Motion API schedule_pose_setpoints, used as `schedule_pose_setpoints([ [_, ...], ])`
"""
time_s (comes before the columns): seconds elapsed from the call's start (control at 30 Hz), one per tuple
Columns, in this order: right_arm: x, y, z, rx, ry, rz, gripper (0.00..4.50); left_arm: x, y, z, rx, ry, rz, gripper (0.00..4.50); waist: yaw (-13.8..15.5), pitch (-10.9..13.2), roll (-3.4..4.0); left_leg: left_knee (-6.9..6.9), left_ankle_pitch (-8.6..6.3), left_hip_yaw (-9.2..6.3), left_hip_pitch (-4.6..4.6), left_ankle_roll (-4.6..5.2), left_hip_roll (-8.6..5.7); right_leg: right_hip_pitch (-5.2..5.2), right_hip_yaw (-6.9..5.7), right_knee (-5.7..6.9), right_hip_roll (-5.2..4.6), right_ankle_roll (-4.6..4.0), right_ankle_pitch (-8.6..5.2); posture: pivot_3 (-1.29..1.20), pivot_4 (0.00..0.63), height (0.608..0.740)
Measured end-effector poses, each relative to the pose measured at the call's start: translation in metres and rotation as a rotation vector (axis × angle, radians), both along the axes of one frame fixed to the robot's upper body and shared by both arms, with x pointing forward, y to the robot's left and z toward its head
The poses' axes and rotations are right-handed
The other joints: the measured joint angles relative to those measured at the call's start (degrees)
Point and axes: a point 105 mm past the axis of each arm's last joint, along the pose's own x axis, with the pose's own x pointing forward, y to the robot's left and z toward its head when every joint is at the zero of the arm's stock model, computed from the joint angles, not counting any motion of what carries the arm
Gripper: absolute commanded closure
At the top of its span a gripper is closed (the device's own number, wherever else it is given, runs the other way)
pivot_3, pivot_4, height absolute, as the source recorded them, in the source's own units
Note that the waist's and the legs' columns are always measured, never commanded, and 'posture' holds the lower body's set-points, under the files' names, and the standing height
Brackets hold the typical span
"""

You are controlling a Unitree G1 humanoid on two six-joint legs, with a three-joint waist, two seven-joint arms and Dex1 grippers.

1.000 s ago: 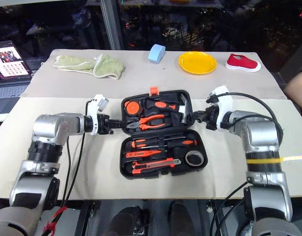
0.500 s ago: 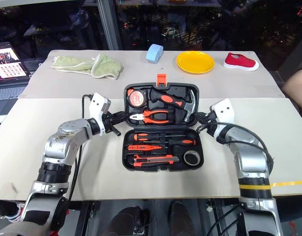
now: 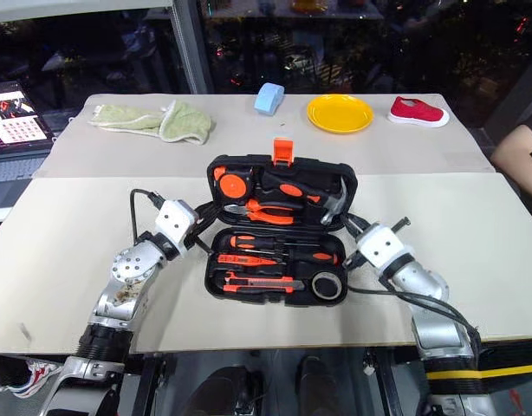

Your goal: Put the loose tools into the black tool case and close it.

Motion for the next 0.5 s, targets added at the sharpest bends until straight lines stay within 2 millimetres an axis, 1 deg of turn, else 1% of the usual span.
schedule_pose_setpoints([
  [0.1, -0.008, 0.000, -0.004, -0.037, -0.024, 0.029, 4.50, -0.004, 0.002, -0.003, -0.002, -0.011, 0.005, 4.50, -0.04, 0.00, 0.00, -0.01, 0.00, 0.05, 0.17, 0.02, 0.04, 0.11, 0.05, 0.05, 0.00, 0.00, 0.00, 0.00, 0.150, 0.732],
  [0.27, -0.015, 0.000, -0.006, -0.046, -0.037, 0.047, 4.50, -0.006, 0.003, -0.004, 0.005, -0.016, 0.010, 4.50, -0.08, -0.01, -0.01, -0.01, -0.01, 0.10, 0.21, 0.04, 0.11, 0.13, 0.08, 0.05, 0.04, -0.01, -0.01, 0.00, 0.150, 0.732],
  [0.33, -0.017, 0.000, -0.008, -0.046, -0.039, 0.049, 3.73, -0.007, 0.003, -0.005, 0.005, -0.016, 0.010, 4.50, -0.08, -0.01, -0.01, -0.01, -0.02, 0.11, 0.24, 0.06, 0.13, 0.16, 0.08, 0.05, 0.05, -0.01, -0.01, 0.00, 0.150, 0.732],
  [0.4, -0.020, -0.001, -0.010, -0.066, -0.032, 0.054, 3.19, -0.007, 0.004, -0.005, 0.005, -0.016, 0.011, 3.68, -0.07, -0.02, -0.02, -0.01, -0.03, 0.12, 0.27, 0.08, 0.15, 0.20, 0.09, 0.04, 0.05, -0.02, -0.01, 0.00, 0.150, 0.732],
  [0.43, -0.022, -0.001, -0.011, -0.072, -0.027, 0.057, 2.92, -0.007, 0.005, -0.005, 0.004, -0.017, 0.014, 3.53, -0.08, -0.02, -0.02, -0.01, -0.03, 0.12, 0.28, 0.09, 0.16, 0.20, 0.09, 0.04, 0.05, -0.02, -0.01, 0.00, 0.150, 0.732],
  [0.47, -0.025, -0.001, -0.014, -0.076, -0.017, 0.058, 2.44, -0.007, 0.009, -0.005, 0.006, -0.015, 0.023, 3.02, -0.05, -0.02, -0.02, -0.01, -0.04, 0.12, 0.33, 0.10, 0.18, 0.24, 0.09, 0.03, 0.05, -0.03, -0.02, 0.00, 0.150, 0.732],
  [0.5, -0.027, -0.002, -0.015, -0.078, -0.011, 0.059, 2.21, -0.008, 0.013, -0.007, 0.011, -0.005, 0.036, 2.77, -0.06, -0.02, -0.02, -0.01, -0.05, 0.12, 0.35, 0.11, 0.19, 0.24, 0.09, 0.04, 0.06, -0.04, -0.03, 0.00, 0.150, 0.732],
])
